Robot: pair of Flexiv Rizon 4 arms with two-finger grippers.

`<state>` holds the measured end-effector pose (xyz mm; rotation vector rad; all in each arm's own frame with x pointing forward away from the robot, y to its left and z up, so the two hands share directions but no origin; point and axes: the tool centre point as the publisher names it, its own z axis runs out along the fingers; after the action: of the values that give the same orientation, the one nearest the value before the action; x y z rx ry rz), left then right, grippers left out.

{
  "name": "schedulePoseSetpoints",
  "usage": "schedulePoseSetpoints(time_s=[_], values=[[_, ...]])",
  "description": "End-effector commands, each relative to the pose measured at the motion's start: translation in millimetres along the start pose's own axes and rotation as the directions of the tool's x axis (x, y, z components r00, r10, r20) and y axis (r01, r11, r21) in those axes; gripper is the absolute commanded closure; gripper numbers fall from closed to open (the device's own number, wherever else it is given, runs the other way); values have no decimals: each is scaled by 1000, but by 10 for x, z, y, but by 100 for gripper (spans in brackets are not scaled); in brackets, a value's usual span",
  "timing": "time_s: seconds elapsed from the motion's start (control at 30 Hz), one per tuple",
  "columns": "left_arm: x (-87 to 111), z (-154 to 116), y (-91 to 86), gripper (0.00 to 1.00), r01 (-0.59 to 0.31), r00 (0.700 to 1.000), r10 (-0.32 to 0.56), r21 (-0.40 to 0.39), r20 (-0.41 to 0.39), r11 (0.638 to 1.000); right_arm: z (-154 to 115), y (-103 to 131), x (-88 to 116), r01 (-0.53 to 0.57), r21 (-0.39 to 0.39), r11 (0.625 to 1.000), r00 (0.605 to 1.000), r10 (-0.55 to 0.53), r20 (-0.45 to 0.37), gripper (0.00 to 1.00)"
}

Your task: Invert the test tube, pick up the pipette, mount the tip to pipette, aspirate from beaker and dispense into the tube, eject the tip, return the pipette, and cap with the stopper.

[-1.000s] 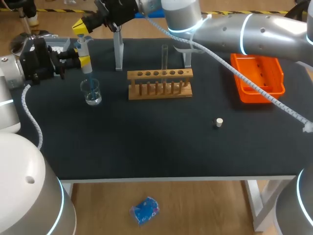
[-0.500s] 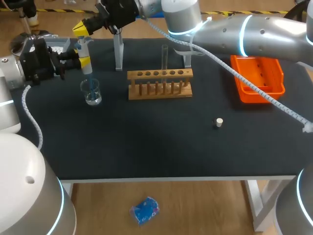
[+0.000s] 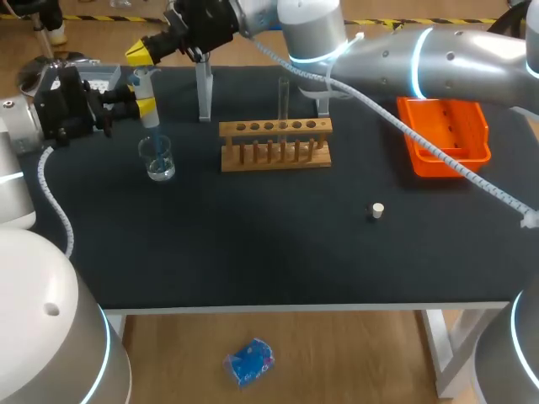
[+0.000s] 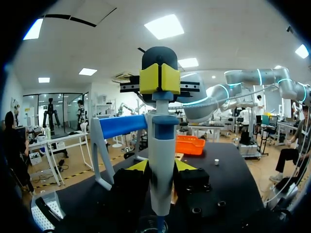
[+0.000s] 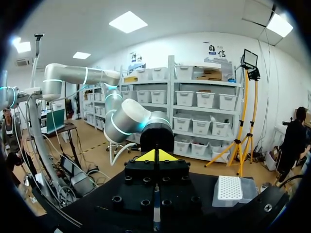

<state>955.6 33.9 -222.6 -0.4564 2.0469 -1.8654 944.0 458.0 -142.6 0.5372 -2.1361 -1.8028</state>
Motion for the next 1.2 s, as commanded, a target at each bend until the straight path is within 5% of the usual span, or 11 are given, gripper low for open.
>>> schedulePoseSetpoints(time_s=[0.03,1.2], values=[[-7,1,-30,100,-1,1000,1,2,1,1000,8,-69,-4,-2,-6,1000,1000,2,-2,100],[-7,1,-30,100,-1,1000,1,2,1,1000,3,-117,-7,-9,-10,1000,1000,9,1,100]])
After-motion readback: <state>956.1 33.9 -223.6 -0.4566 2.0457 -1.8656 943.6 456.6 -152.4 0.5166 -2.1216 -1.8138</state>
